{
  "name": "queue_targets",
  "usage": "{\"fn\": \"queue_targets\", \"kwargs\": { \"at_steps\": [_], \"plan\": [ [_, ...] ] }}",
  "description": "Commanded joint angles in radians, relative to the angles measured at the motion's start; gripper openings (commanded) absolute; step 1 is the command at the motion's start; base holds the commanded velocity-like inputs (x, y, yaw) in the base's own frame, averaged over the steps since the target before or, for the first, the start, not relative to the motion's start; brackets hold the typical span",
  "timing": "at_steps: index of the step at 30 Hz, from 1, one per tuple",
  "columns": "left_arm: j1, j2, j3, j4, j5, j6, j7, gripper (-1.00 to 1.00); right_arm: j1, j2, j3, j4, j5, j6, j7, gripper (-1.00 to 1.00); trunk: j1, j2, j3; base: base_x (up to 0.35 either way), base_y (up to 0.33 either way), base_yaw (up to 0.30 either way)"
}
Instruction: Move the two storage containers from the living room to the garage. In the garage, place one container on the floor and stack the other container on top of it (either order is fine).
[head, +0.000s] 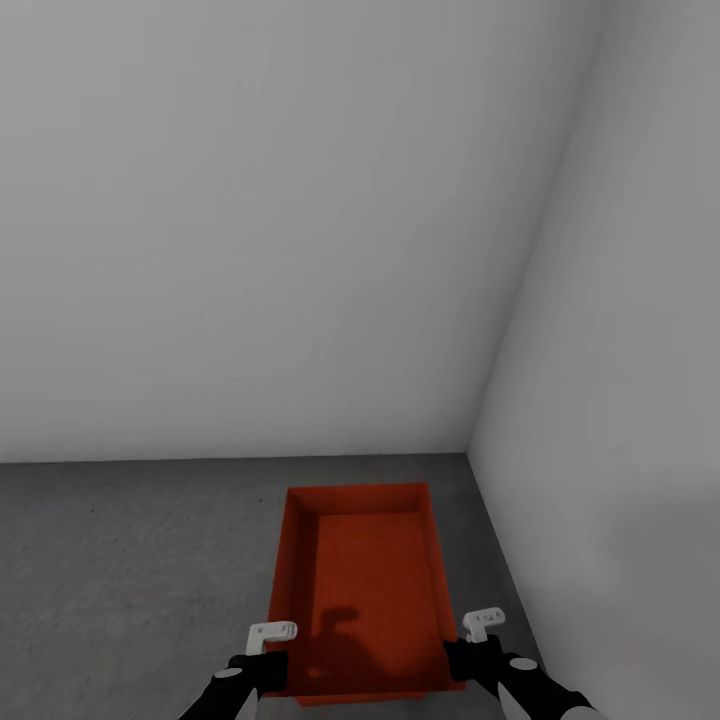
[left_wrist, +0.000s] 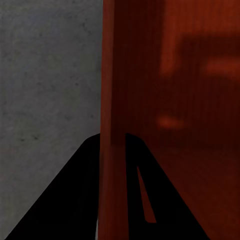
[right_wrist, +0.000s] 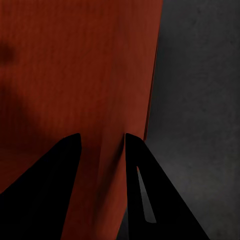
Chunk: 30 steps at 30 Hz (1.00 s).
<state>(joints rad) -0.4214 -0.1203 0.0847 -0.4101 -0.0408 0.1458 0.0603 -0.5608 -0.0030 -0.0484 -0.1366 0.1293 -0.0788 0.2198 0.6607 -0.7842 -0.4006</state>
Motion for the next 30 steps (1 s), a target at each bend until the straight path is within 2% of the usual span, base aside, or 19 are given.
{"fn": "queue_targets", "kwargs": {
  "at_steps": [1,8,25,30],
  "plan": [
    [0.000,0.006,0.018,-0.002,-0.006,0.007,0.003,-1.00,-0.001,0.000,0.012,-0.001,-0.002,-0.006,0.013,-1.00,0.000,-0.001,-0.001,0.000,0.000,0.000],
    [0.000,0.006,0.018,-0.001,-0.006,0.008,0.003,-1.00,-0.001,-0.001,0.012,-0.001,0.001,-0.006,0.013,-1.00,0.000,-0.001,-0.003,0.000,0.000,0.000],
    [0.000,0.006,0.018,-0.001,-0.006,0.007,0.003,-1.00,-0.001,0.000,0.012,-0.001,0.003,-0.006,0.015,-1.00,0.000,-0.001,-0.023,0.000,0.000,0.000],
    [0.000,0.005,0.018,-0.001,-0.007,0.006,0.003,-1.00,-0.001,0.000,0.012,-0.001,0.003,-0.006,0.014,-1.00,0.019,-0.036,-0.039,0.000,0.000,0.000]
  ]
}}
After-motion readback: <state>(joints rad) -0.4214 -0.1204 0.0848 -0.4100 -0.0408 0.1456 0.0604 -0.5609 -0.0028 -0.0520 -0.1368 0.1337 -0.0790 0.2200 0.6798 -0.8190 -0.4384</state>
